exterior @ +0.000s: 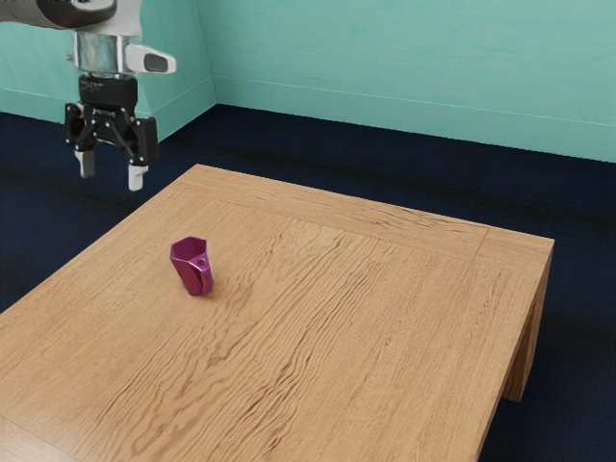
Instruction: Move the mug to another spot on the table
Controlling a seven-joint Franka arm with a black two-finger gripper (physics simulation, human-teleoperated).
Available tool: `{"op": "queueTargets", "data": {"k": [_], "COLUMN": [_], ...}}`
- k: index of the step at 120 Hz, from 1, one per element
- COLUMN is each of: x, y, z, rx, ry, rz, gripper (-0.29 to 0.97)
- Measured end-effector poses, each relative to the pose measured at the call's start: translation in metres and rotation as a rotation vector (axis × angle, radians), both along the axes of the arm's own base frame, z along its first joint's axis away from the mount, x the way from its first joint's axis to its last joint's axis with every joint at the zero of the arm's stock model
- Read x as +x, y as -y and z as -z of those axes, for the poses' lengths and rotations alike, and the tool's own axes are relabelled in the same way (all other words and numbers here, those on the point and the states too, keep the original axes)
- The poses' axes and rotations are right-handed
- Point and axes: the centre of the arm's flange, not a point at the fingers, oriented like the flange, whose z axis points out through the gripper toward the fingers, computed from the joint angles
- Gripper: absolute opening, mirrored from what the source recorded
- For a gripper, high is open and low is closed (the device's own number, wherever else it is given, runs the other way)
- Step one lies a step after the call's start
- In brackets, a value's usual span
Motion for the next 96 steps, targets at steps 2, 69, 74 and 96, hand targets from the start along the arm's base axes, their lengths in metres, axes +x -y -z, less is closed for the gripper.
{"op": "queueTargets", "data": {"k": [2, 69, 74, 96], "x": [0.003, -0.040, -0.039, -0.022], "y": [-0.002, 0.005, 0.006, 0.000], "z": [-0.001, 0.025, 0.048, 0.121], "rx": [0.002, 0.064, 0.075, 0.120], "ry": [0.023, 0.212, 0.205, 0.214], "rz": [-0.002, -0.187, -0.222, -0.436], "gripper": [0.68, 0.68, 0.68, 0.68]}}
